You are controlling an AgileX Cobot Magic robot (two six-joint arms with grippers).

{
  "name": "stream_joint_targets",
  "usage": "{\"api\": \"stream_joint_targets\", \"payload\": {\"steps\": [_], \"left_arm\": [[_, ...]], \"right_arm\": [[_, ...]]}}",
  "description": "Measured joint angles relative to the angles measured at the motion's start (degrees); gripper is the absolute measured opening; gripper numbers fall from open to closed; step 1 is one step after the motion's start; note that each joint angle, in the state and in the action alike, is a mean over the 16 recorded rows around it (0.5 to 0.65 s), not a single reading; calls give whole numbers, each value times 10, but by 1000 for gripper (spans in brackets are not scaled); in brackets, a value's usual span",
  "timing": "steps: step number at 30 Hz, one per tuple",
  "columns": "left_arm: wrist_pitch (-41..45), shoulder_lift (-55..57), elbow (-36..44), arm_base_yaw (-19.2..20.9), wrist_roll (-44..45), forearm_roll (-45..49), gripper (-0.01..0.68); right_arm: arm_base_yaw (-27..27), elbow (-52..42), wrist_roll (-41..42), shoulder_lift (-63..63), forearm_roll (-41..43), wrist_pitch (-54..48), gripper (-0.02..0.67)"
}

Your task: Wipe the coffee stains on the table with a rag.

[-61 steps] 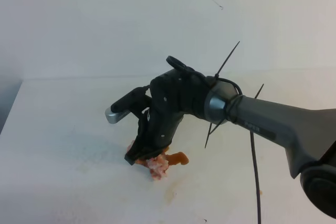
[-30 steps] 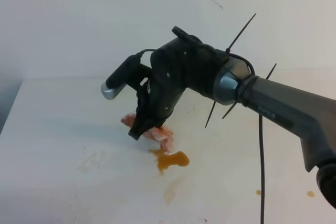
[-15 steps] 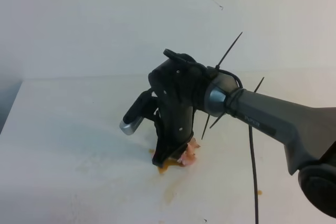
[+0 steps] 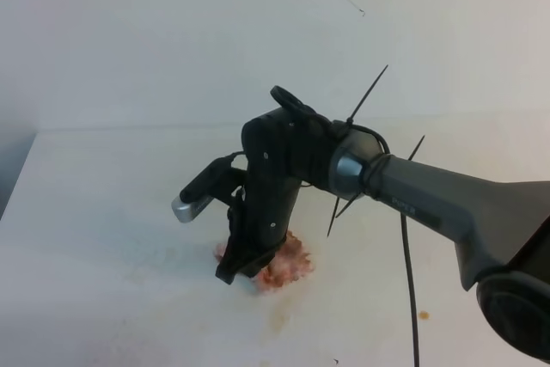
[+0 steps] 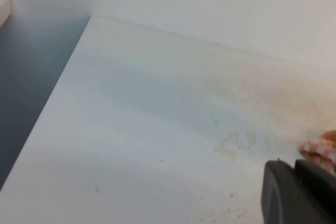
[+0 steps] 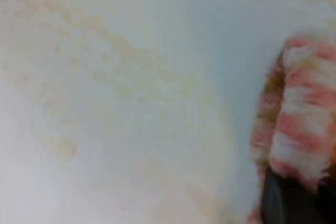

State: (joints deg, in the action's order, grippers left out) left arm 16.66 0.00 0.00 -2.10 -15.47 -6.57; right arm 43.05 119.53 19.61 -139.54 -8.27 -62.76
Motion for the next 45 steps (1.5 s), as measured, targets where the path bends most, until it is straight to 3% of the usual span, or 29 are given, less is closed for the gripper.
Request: {"api": "stream_joint_targets", "payload": {"steps": [18, 26, 32, 45], "left_arm": [[-1, 0, 0, 0, 0, 0, 0], [-2, 0, 0, 0, 0, 0, 0], [-2, 0, 0, 0, 0, 0, 0], [-3, 0, 0, 0, 0, 0, 0]], "right_arm": [[-38, 8, -140, 1, 124, 5, 31], [-66, -15, -178, 47, 142, 12, 30], [-80, -85, -203, 109, 141, 54, 30], [-116, -334, -229, 270, 137, 193, 38]]}}
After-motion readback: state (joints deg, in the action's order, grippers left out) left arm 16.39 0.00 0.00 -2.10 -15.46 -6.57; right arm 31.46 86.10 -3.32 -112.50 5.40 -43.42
